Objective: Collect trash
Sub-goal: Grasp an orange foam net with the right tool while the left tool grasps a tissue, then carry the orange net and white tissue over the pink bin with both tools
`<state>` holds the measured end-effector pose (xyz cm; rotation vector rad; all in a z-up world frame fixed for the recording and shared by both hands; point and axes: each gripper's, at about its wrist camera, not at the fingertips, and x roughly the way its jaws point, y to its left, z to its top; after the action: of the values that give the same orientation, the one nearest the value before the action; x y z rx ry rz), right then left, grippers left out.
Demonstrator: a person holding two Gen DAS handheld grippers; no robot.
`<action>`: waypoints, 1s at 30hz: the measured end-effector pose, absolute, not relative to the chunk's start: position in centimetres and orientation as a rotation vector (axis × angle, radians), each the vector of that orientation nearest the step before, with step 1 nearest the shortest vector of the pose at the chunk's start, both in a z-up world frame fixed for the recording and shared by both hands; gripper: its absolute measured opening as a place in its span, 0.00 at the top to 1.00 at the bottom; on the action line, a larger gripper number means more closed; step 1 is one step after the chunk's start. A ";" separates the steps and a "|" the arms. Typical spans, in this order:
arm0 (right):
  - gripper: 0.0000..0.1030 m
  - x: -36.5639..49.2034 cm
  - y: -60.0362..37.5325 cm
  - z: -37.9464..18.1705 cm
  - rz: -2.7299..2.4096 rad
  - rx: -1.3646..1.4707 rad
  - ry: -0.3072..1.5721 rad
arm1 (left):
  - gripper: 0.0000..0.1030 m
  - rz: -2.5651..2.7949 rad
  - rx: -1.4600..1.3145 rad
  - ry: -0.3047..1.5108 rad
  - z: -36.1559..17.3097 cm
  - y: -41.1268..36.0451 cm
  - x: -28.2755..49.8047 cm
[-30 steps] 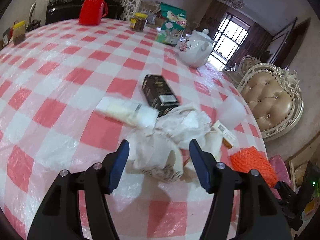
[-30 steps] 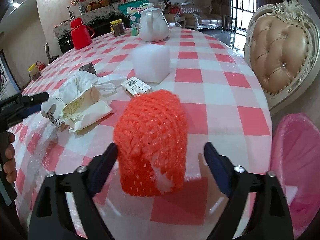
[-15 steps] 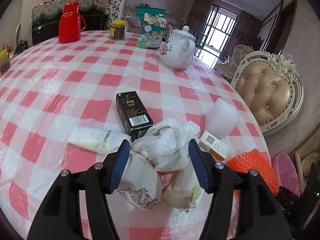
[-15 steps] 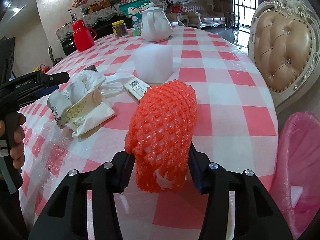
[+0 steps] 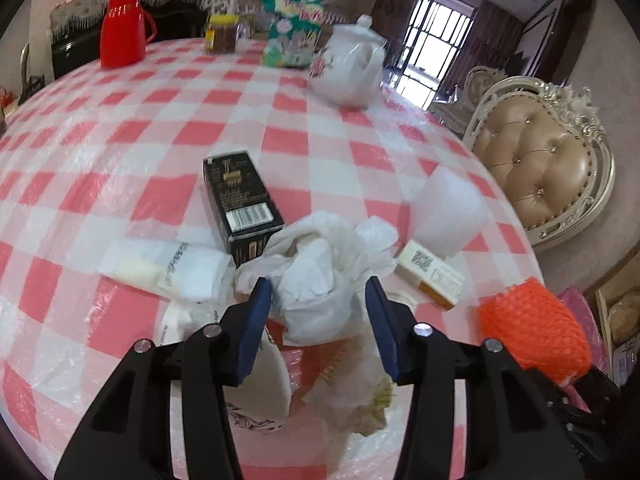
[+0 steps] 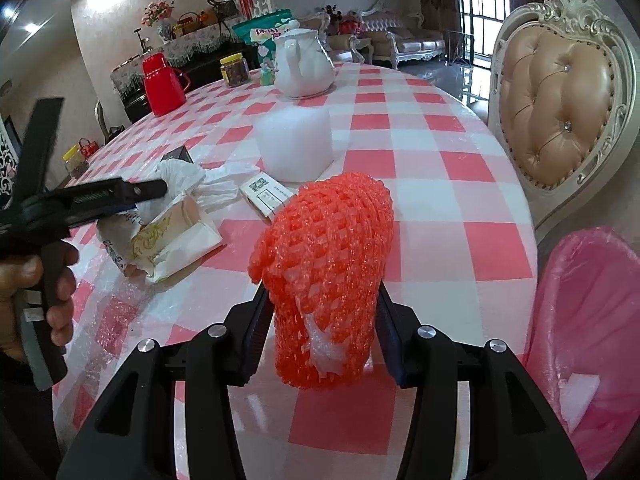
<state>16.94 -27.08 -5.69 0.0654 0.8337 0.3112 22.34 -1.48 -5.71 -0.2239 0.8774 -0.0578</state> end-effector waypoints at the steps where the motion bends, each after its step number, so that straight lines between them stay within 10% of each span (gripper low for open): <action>1: 0.54 16.9 -27.1 -5.7 0.311 0.066 0.833 | 0.57 -0.056 -0.219 0.880 -5.8 -1.5 22.4; 9: 0.56 16.5 -27.5 -5.2 0.309 0.065 0.818 | 0.80 -0.071 -0.200 0.889 -5.8 -1.6 22.5; 30: 0.56 13.2 -31.1 -1.7 0.248 0.096 0.720 | 0.82 -0.087 -0.226 0.710 0.9 -2.6 17.5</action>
<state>13.21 -31.09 -1.67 0.0965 0.7204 0.2478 17.51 -2.56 0.85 -0.2256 0.7103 -0.0872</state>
